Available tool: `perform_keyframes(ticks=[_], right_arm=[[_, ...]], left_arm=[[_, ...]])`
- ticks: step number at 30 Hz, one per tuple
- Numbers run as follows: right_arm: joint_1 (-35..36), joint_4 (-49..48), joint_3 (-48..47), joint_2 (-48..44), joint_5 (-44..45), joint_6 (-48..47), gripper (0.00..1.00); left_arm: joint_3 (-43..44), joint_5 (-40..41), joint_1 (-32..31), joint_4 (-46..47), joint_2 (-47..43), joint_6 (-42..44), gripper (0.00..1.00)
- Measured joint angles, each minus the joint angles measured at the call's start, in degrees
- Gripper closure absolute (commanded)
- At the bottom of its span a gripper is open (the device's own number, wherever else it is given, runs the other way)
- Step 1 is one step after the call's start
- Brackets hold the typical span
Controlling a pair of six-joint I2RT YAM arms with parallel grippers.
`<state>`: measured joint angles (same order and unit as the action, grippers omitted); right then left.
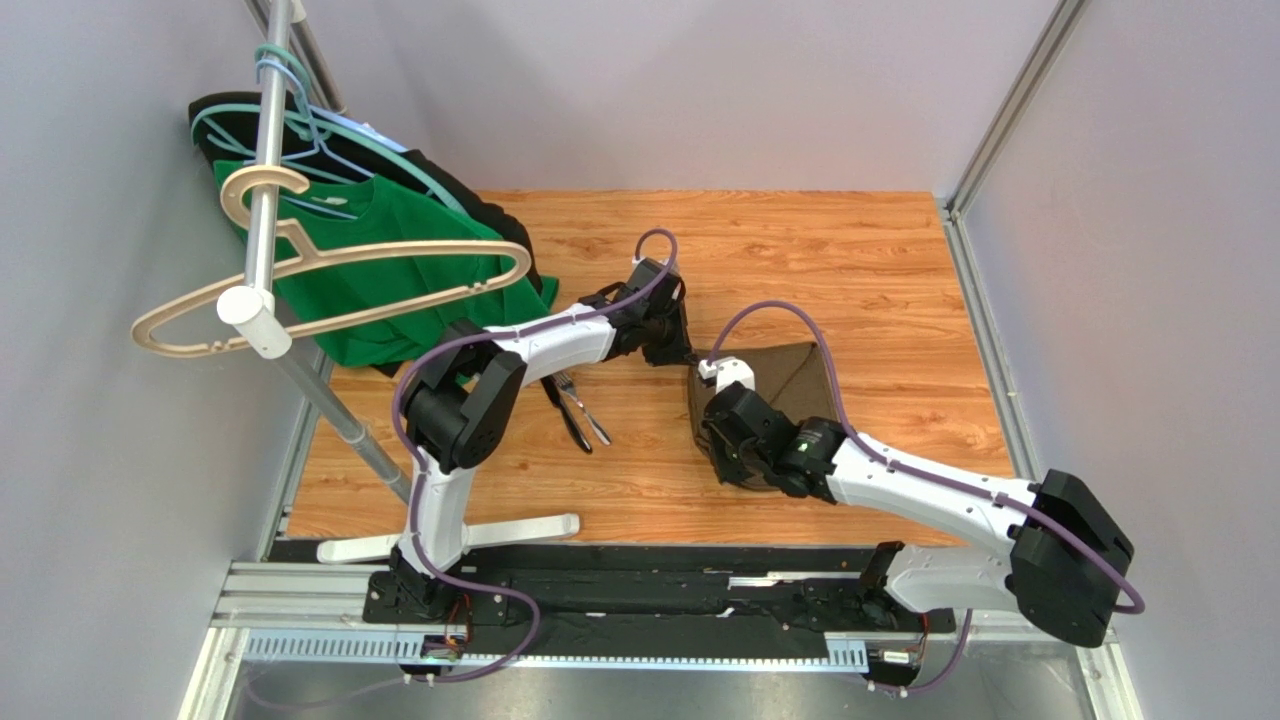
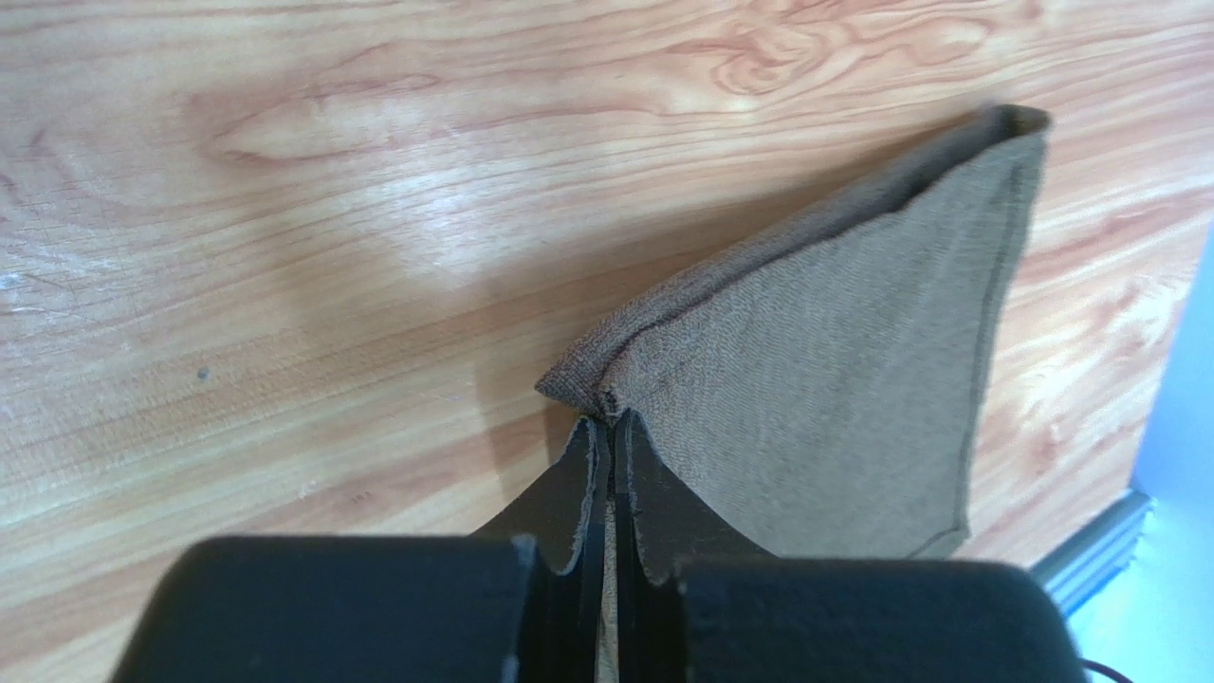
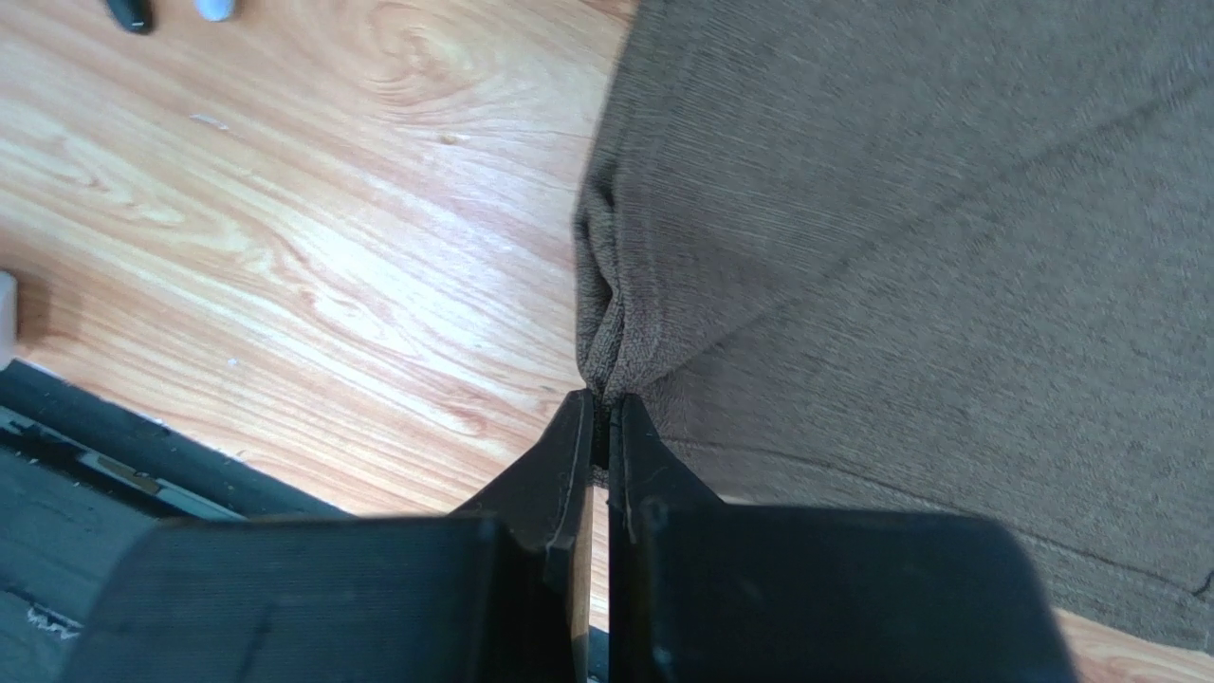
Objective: Fold the napkin into a case and place the utensils inside
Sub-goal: Pick up the upper triangle-folded napkin from the center of the board.
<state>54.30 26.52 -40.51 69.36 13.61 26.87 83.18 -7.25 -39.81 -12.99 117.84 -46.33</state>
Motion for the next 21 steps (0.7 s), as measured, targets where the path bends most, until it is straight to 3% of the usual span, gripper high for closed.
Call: perform_keyframes(ticks=[15,21], right_arm=[[-1.6,-0.3,1.5,0.4,-5.3,-0.2,1.0],[-1.1,-1.6,-0.5,0.7,-10.3,0.1,1.0]], left_arm=[[0.1,2.2,-0.3,-5.6,-1.6,0.4,1.0],[0.1,7.0,-1.0,-10.3,-8.0,1.2,1.0]])
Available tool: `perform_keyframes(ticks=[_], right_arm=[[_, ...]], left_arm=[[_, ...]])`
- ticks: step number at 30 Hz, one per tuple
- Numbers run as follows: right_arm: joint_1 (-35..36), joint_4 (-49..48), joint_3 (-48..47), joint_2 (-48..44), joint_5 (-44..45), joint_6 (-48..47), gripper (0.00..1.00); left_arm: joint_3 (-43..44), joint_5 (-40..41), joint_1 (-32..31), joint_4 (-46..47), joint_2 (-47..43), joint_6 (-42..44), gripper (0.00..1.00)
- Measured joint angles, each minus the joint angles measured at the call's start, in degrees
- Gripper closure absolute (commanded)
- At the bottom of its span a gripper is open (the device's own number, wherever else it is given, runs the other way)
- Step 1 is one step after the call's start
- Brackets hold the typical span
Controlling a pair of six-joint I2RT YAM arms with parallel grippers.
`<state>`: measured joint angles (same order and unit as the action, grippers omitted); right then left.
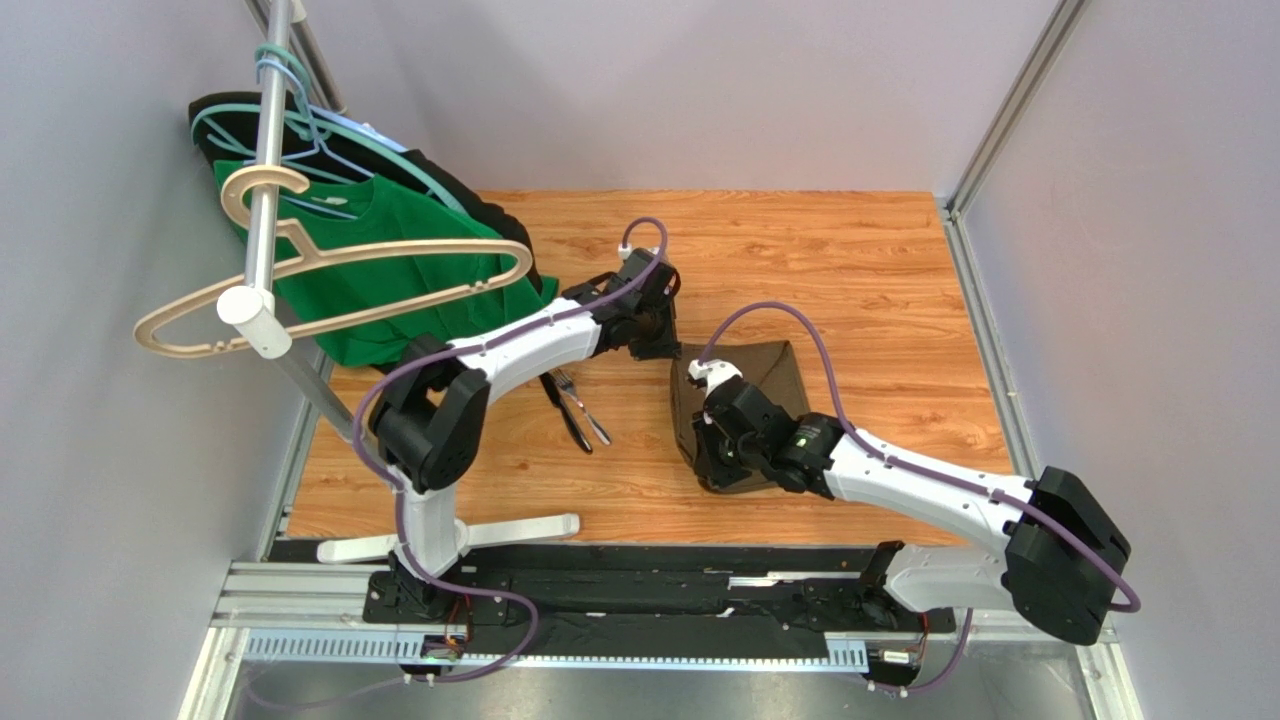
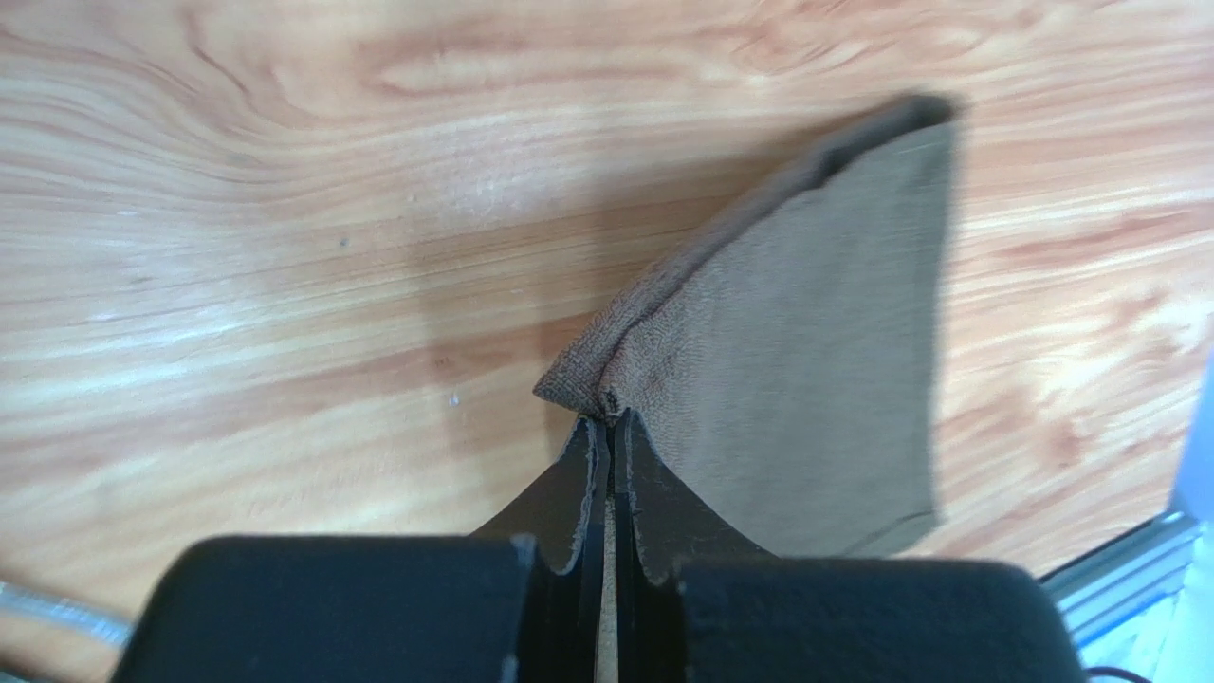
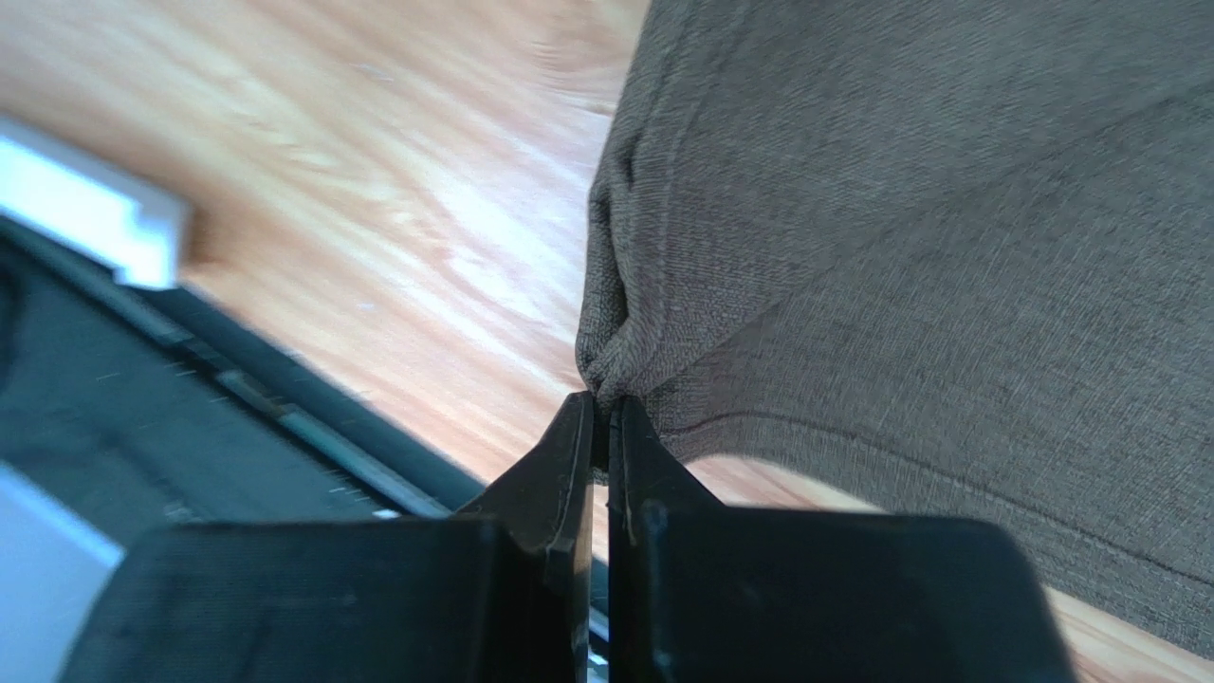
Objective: Fold the napkin into a case and place the utensils inside
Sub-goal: Pick up the upper triangle-folded napkin from the center of the board, then turn over the upper triangle folded napkin at the center of the board.
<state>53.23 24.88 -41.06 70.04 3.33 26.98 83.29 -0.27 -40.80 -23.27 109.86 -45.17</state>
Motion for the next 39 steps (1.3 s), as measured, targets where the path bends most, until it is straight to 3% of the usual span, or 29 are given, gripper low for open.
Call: perform_keyframes(ticks=[12,21,25,29,35,39], right_arm=[[1.1,-8.7,-9.0,1.0,-16.3,5.4,1.0],[1.7,-27.3,-9.6,1.7,-26.4,16.3,1.0],[-1.4,-35.5,-2.4,0.4,-27.4,21.5,1.0],[-9.1,-39.1,8.0,-3.5,-29.2,26.4,1.0],[-24.2,-37.4,21.6,-12.1,-33.0,28.7,1.0],[-30.4,-32.1,23.6,-15.4,-35.5,26.6,1.0]], left_arm=[[0.0,12.4,-0.2,-9.2,-17.3,3.9,1.0],[4.0,22.9,0.4,-17.7,-27.1,9.1,1.0],[7.8,22.6,0.2,-18.6,-23.0,10.0,1.0],[12.5,22.0,-1.1,-18.1,-11.3,10.2,1.0],[19.8,20.6,-3.9,-16.0,8.0,9.5,1.0],[20.5,20.5,-5.6,-13.3,11.7,9.0,1.0]])
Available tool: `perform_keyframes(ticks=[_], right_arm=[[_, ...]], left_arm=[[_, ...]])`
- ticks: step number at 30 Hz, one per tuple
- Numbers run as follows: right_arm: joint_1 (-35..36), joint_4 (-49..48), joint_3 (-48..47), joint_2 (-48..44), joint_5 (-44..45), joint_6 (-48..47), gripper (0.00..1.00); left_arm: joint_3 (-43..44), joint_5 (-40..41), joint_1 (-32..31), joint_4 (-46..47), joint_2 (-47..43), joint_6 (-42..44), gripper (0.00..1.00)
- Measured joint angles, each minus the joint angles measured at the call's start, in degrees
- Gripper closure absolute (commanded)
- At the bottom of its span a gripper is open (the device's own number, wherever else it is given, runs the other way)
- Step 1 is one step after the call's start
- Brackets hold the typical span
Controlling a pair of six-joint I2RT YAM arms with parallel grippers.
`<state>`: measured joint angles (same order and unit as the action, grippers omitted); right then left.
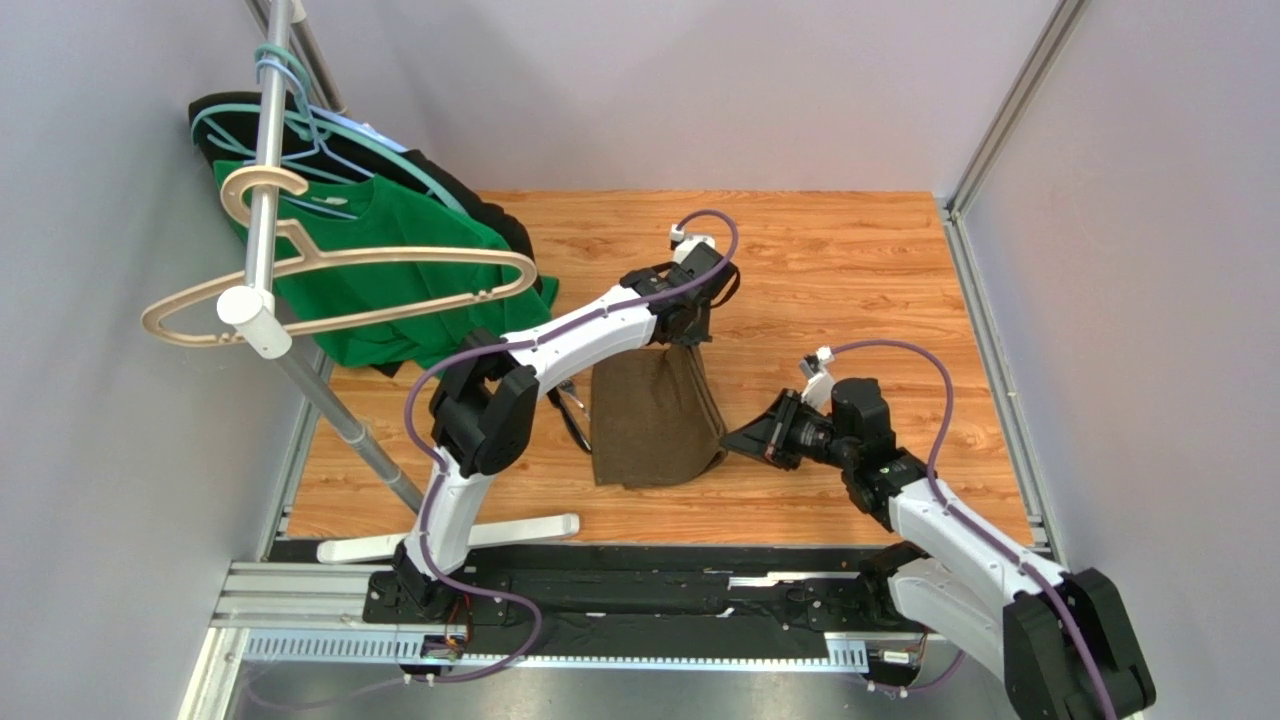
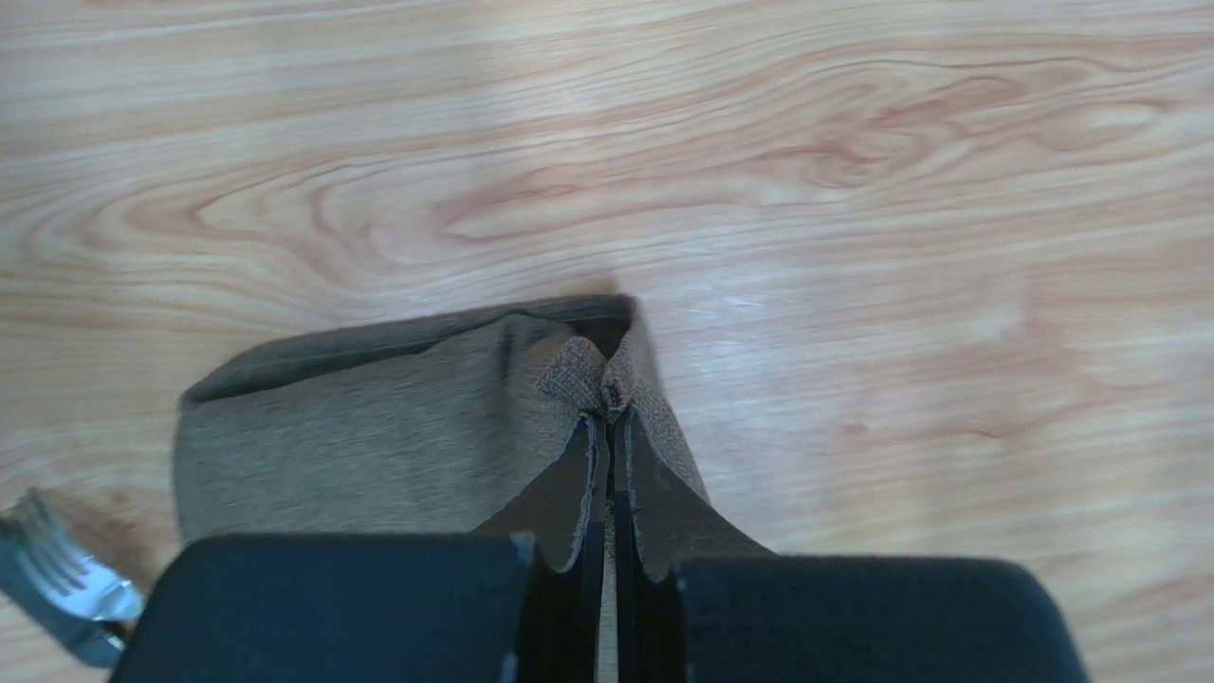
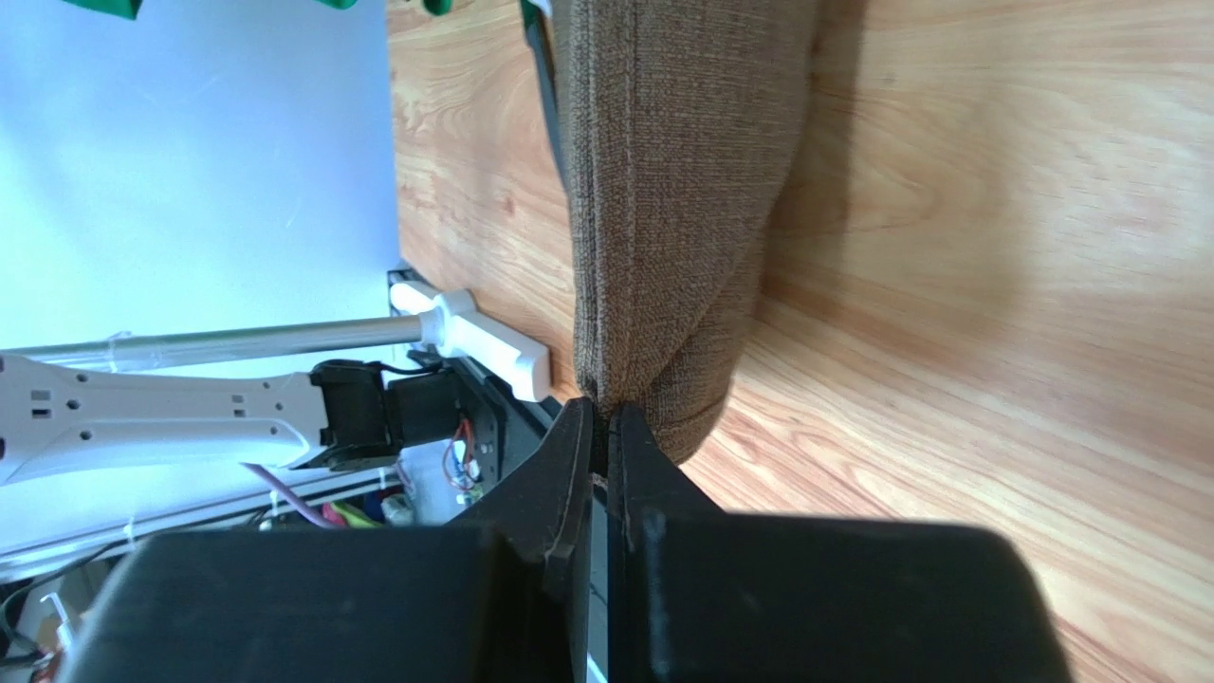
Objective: Fold the napkin into a case and place the utensils inside
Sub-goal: Turn over the upper triangle folded napkin at the center of the board.
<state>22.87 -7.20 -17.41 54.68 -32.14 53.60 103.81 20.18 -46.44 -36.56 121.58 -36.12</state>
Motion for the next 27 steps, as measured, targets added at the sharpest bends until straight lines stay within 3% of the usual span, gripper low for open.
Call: perform_keyframes(ticks=[7,15,19,27], right_arm=[[-3.2,4.5,0.0,-2.5,0.6,-3.1,1.0],[1.5,13.5,-8.3,0.2,0.5,-9.6,1.0],[9.7,17.7,-20.4,5.6,1.3,-12.0,1.0],[25.6,17.2,-40.5,16.3,4.4,-12.9,1.0]], left_arm=[[7.1,-4.2,-0.9,3.0,2.4,-0.1,1.0],[0.6,-2.7,-0.7,4.2,-1.0,0.5,1.0],[-4.7,-0.3,0.6,4.1,-9.6,1.2,1.0],[-14.5,3.4,6.2,2.3,-36.1,2.5,1.0]])
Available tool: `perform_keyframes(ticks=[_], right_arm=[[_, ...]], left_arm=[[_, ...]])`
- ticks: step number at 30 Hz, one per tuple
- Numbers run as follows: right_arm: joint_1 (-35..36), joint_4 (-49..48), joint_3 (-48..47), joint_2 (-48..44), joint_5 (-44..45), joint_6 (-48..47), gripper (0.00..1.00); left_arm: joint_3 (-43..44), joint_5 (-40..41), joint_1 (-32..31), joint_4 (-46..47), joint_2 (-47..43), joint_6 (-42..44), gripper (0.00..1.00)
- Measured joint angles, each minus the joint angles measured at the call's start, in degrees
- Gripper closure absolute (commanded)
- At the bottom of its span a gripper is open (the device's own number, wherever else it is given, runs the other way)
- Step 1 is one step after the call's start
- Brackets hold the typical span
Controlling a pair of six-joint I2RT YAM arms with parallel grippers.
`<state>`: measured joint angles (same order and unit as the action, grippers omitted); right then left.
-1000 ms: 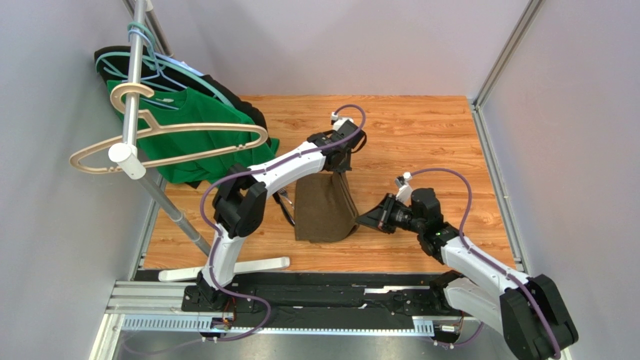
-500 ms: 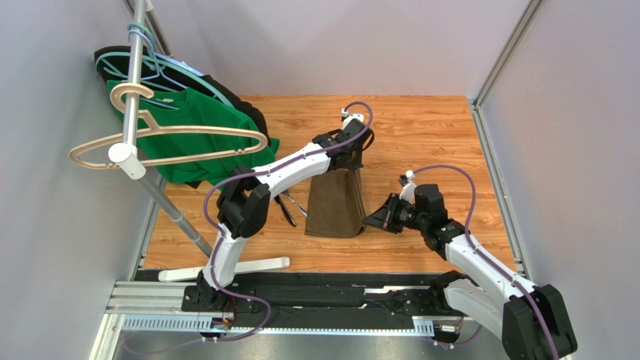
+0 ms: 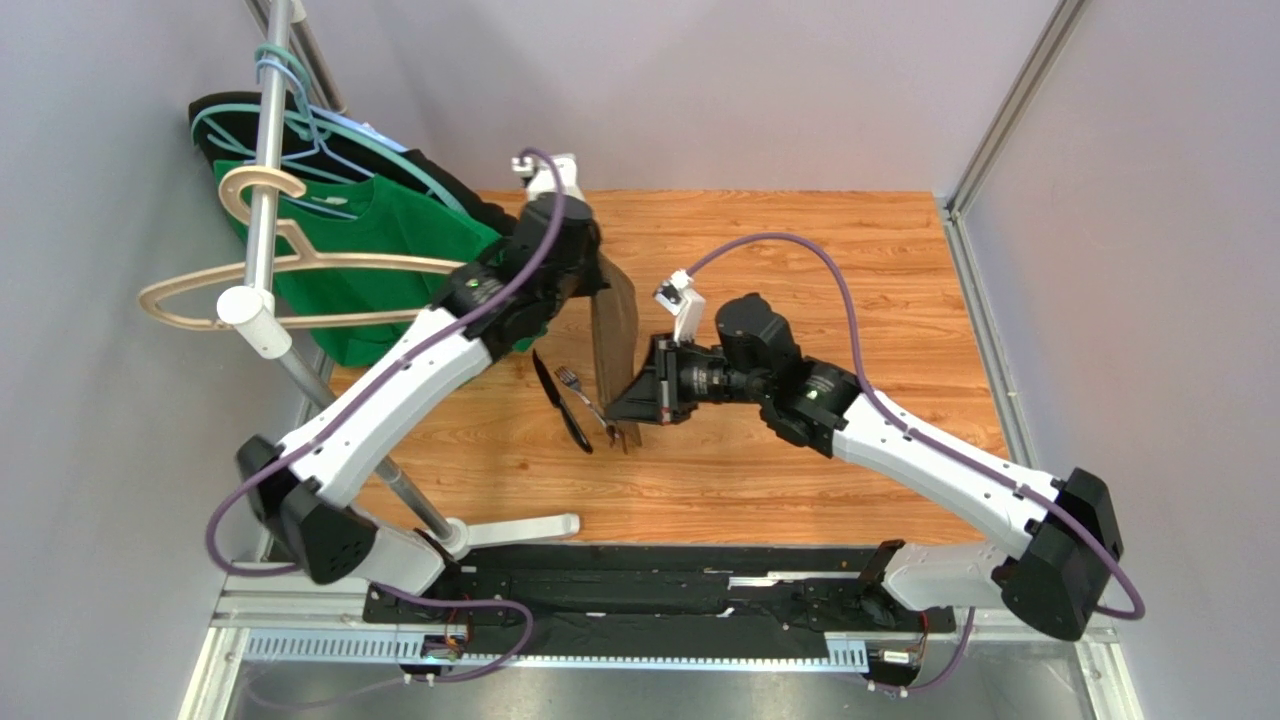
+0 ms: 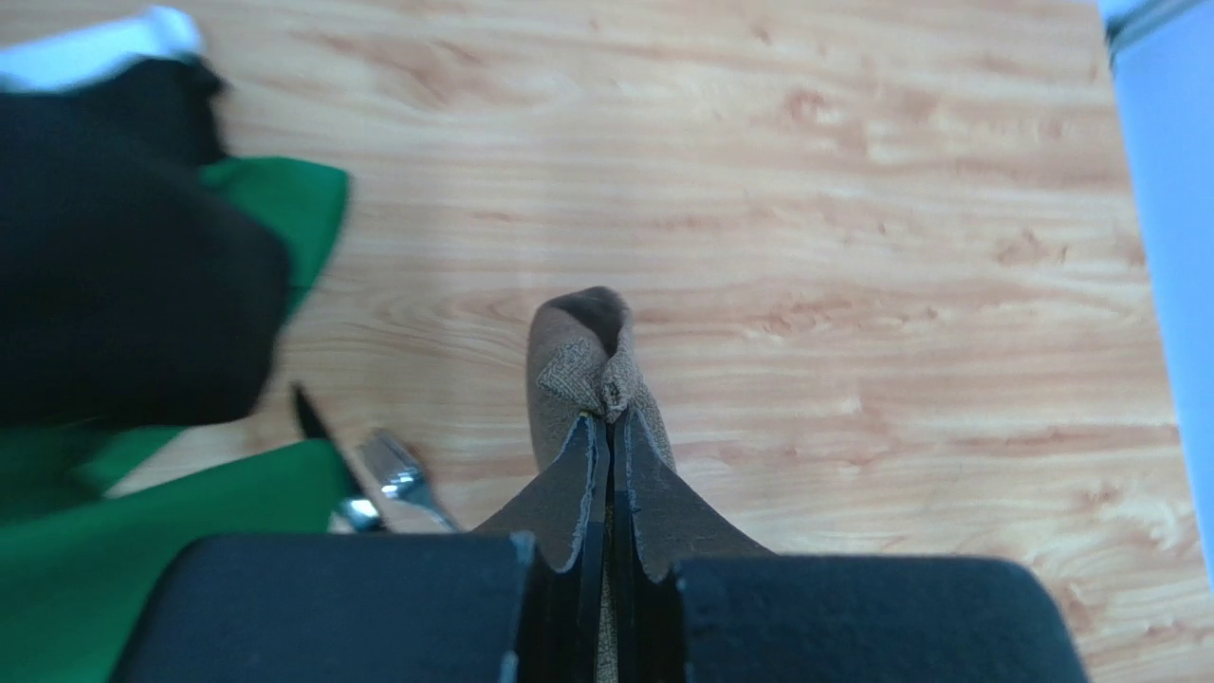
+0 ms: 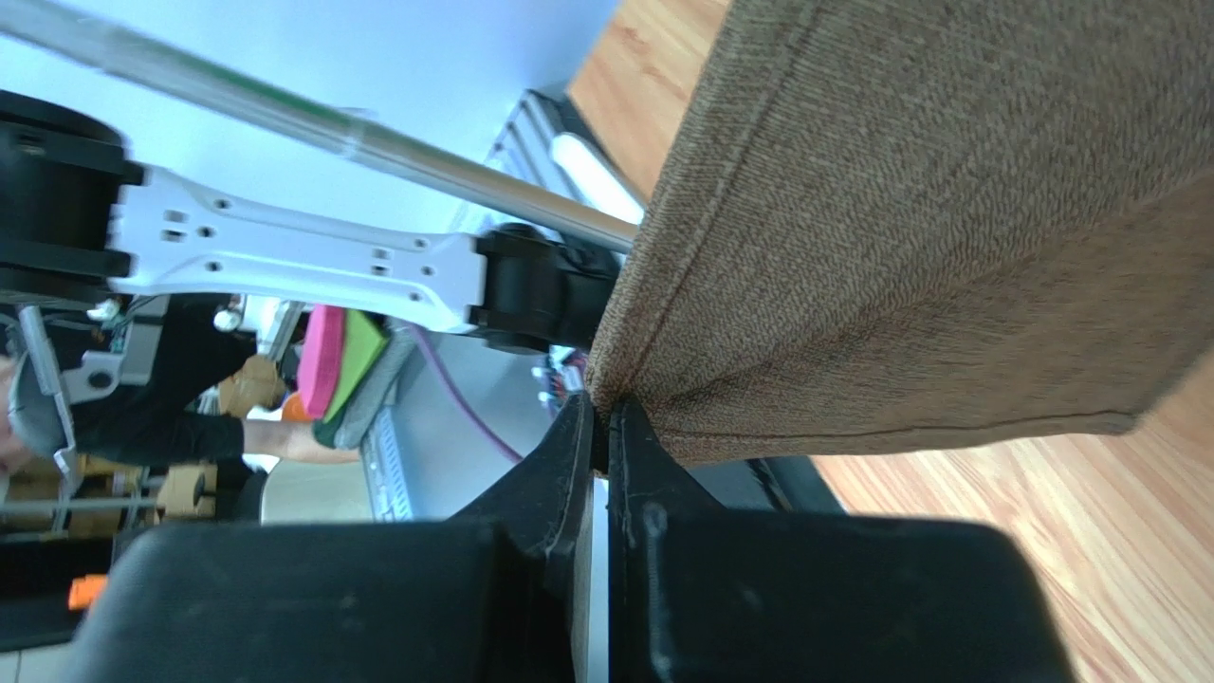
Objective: Fold the napkin into a case and place the utensils inside
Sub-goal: Turn over the upper triangle folded napkin at the center of the board.
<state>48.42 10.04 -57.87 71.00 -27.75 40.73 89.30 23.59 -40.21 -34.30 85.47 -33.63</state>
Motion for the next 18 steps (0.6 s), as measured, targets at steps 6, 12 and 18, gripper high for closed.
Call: perform_keyframes(ticks=[6,12,18], right_arm=[[4.3,-2.8,-4.6,2.6,1.2,1.5,1.0],[2.6,-7.3,3.3,-2.1,3.2,4.4,1.0],[-9.2,-12.4,24.2,-12.3,3.3,8.7,1.0]], left_arm=[[-0.2,2.7,1.3,-2.0,-9.3,3.6,1.0],[0.3,0.2,1.2,-1.6,-4.2,4.4,1.0],[4.4,-6.6,-0.9,0.6,17.1,4.1,1.0]])
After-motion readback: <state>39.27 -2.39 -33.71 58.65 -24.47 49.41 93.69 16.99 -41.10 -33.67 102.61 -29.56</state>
